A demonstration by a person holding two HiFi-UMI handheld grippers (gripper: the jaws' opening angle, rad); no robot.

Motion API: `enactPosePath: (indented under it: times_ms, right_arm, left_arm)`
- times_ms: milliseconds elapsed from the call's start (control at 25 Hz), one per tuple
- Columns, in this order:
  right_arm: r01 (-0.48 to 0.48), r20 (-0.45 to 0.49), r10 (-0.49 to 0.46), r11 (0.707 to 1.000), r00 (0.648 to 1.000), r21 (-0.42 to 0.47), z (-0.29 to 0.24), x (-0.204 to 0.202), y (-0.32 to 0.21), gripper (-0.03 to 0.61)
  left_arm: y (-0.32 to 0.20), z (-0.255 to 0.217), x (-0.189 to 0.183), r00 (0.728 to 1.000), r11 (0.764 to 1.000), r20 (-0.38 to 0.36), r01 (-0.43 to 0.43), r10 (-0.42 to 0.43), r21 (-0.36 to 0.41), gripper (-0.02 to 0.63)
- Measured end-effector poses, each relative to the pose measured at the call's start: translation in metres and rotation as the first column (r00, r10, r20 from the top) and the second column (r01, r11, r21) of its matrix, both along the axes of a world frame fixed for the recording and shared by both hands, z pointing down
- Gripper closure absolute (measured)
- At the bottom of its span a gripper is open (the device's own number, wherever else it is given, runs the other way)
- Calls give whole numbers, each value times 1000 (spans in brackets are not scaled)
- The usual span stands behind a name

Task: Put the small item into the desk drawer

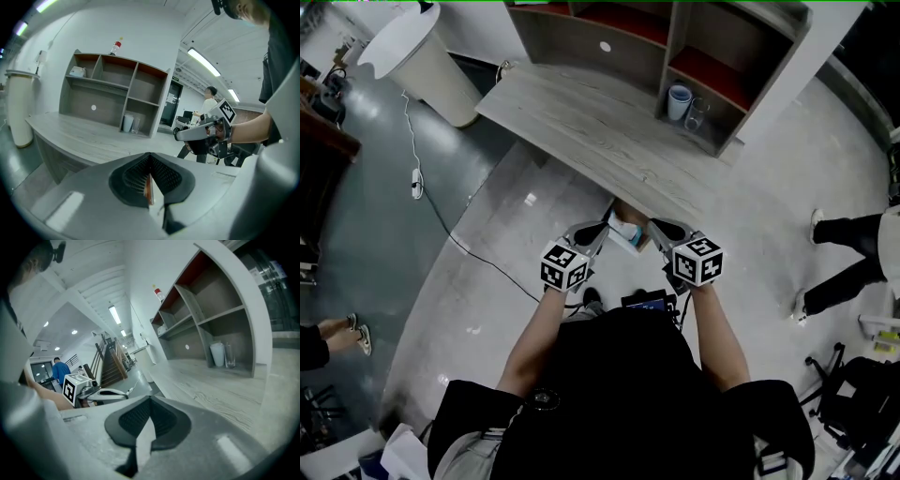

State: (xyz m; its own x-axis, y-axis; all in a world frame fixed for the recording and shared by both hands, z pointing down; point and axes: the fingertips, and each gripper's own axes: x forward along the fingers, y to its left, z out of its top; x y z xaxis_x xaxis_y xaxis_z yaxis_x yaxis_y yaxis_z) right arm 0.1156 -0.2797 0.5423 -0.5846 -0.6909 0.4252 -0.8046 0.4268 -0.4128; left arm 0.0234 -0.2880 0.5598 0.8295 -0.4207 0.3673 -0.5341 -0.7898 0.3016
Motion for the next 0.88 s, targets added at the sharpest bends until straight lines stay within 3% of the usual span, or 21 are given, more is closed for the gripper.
enactPosePath:
  times_ms: [200,520,680,880]
  right_arm:
    - [34,18,-33,999,999,-19,4,11,8,578]
    - [91,39,-90,996,995,-25,18,20,23,578]
    - [73,64,-72,997,995,-16,15,21,41,578]
    - [67,49,-67,998,997,-4,7,17,64,578]
  left_arm:
    - [16,3,6,999,999,1,52,-52,-14,612]
    - [57,6,8,988,988,-57,144,-147,-53,614]
    - [71,5,3,982,985,-102,151,-159,-80,614]
    - [81,-16,7,986,995,-134,94,-99,-40,614]
